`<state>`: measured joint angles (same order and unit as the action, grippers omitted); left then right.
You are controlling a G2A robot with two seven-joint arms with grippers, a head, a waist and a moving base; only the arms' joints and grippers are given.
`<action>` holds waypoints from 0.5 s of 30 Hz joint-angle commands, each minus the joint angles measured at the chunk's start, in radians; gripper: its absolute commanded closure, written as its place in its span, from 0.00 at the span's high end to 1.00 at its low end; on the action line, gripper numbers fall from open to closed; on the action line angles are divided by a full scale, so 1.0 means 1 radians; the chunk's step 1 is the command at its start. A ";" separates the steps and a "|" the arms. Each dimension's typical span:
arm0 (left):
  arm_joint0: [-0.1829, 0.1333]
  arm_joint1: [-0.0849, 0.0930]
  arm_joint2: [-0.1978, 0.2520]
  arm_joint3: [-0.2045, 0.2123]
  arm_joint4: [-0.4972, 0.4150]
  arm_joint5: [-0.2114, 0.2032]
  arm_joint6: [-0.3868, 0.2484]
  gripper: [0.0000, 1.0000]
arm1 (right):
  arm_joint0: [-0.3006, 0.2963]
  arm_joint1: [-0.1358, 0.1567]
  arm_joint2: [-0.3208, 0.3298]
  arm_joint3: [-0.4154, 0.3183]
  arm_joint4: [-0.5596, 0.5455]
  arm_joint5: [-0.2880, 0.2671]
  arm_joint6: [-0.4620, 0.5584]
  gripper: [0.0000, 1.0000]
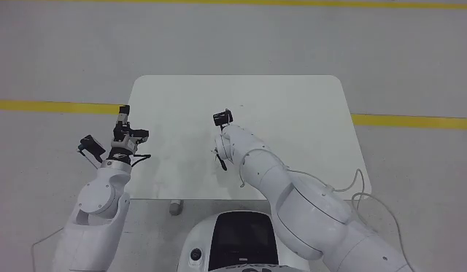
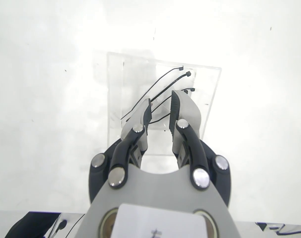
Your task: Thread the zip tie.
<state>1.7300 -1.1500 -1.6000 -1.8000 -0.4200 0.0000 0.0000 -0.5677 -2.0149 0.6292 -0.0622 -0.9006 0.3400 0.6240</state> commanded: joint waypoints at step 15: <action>0.000 0.000 0.000 0.000 0.000 0.000 0.000 1.00 | 0.000 0.001 0.000 -0.002 -0.008 0.000 0.009 0.00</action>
<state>1.7300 -1.1500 -1.6000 -1.8000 -0.4200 0.0000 0.0000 -0.5688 -2.0138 0.6284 -0.0647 -0.9081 0.3400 0.6337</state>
